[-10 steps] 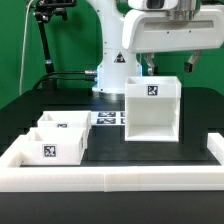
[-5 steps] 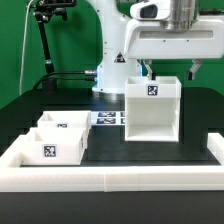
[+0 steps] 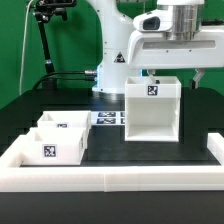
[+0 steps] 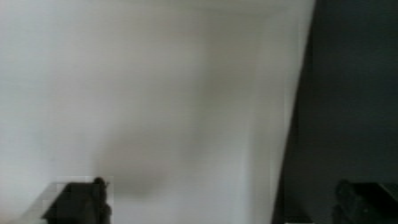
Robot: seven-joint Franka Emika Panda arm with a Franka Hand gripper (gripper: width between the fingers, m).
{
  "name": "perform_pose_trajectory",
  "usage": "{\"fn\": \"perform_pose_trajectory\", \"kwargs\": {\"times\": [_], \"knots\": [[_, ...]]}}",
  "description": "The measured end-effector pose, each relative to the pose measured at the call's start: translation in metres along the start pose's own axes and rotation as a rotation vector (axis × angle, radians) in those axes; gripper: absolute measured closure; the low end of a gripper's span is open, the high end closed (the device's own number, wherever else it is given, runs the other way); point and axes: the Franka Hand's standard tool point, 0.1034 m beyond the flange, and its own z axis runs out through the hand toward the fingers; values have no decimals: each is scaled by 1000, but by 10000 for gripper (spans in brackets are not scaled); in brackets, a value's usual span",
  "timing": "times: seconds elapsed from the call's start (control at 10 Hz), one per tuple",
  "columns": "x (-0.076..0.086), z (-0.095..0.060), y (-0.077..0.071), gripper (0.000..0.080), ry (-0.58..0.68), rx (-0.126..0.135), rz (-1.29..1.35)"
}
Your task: Assemble drawer
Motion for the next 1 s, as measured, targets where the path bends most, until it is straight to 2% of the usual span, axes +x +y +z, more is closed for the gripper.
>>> {"fn": "perform_pose_trajectory", "kwargs": {"times": [0.1, 0.2, 0.3, 0.4, 0.5, 0.6, 1.0], "knots": [[0, 0, 0, 275, -1, 0, 0], [0, 0, 0, 412, -1, 0, 0], [0, 0, 0, 594, -1, 0, 0], [0, 0, 0, 594, -1, 0, 0], [0, 0, 0, 721, -1, 0, 0], [0, 0, 0, 761, 0, 1, -1], [0, 0, 0, 761, 0, 1, -1]]}}
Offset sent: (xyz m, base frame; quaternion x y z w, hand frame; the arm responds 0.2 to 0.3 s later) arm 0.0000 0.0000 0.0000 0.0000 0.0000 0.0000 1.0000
